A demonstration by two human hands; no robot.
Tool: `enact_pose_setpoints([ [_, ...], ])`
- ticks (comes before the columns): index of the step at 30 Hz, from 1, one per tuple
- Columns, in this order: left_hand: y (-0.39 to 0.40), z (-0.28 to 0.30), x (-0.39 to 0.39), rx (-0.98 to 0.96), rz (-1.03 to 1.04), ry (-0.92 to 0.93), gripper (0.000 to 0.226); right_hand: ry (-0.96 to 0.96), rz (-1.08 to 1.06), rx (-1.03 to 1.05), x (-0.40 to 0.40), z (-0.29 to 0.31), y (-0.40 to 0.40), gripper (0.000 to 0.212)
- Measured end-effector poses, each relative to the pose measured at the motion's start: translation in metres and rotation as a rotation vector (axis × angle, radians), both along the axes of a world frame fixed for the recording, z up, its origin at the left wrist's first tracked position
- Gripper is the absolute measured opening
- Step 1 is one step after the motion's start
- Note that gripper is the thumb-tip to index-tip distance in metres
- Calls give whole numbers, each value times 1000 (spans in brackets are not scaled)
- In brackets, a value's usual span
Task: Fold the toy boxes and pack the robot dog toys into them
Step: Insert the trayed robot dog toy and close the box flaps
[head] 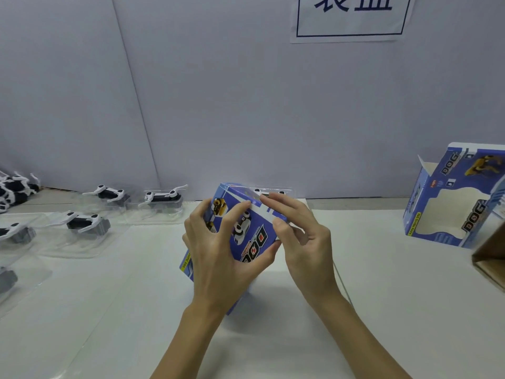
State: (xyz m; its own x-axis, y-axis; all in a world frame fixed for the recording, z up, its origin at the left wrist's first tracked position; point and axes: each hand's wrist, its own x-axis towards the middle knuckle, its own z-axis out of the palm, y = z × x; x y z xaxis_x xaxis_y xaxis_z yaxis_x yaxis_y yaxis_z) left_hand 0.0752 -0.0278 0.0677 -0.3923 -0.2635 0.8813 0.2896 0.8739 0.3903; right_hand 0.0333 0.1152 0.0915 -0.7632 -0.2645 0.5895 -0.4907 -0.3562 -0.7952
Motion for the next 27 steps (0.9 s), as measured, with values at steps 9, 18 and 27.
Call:
enact_pose_setpoints([
  [9, -7, 1, -1, -44, -26, 31, 71, 41, -36, -22, 14, -2, -7, 32],
  [18, 6, -2, 1, 29, -73, 63, 69, 368, -272, 141, 5, -4, -1, 31],
  [27, 7, -4, 1, 5, -62, 23, 72, 503, -315, 224, -7, -12, 2, 35],
])
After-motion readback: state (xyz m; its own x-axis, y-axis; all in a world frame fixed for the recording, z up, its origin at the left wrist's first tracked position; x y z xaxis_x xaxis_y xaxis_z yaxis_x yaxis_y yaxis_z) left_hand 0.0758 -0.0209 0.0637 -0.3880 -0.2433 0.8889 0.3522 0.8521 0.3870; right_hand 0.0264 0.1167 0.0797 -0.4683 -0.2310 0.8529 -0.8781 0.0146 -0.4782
